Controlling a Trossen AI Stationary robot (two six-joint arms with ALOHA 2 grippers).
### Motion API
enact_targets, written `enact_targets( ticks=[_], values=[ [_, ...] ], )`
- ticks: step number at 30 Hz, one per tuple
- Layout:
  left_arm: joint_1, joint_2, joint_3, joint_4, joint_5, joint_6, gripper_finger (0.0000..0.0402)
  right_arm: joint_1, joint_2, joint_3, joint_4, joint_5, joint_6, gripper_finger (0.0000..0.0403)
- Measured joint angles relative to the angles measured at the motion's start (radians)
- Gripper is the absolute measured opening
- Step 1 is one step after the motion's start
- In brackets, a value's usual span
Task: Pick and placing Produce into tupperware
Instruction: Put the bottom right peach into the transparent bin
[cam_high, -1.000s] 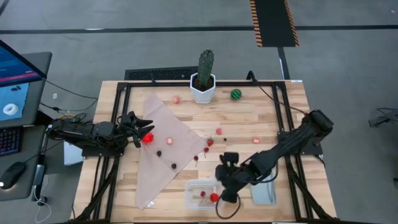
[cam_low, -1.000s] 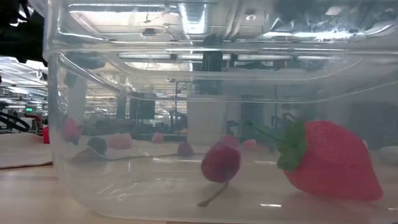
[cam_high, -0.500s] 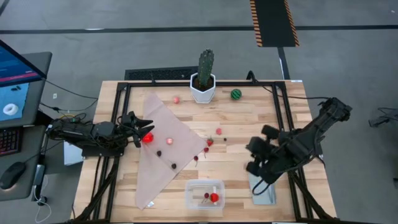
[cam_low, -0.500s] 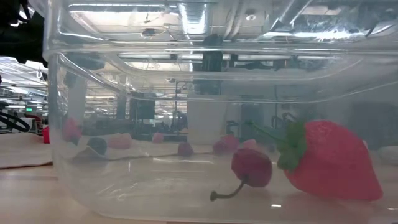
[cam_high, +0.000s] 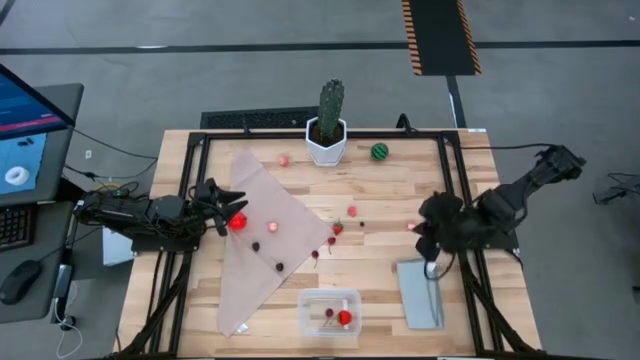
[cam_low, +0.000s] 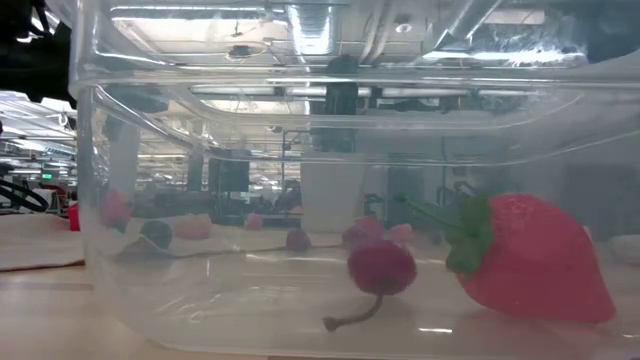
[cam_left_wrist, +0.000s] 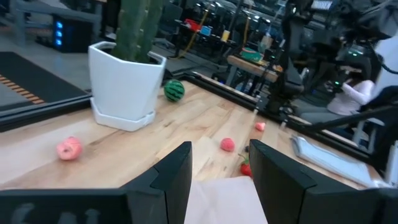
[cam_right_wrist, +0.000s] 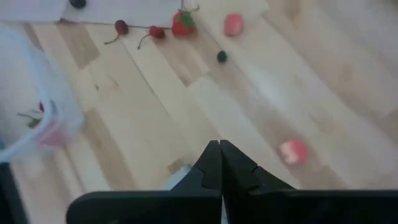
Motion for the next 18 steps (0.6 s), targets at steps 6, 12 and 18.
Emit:
enact_targets(
  ticks=[6,12,18],
  values=[
    [0.0,0.0,0.0,0.0,-0.037,0.005,0.0149,-0.258,-0.162,-0.121,-0.056,-0.164,0.094,0.0044],
    [0.0,0.0,0.0,0.003,-0.043,0.006,0.0149,-0.441,-0.164,-0.165,-0.088,-0.223,0.082,0.0084],
    [0.0,0.0,0.0,0.002,-0.042,0.006,0.0149,-0.501,-0.043,-0.17,-0.028,-0.26,-0.002,0.0158]
  ],
)
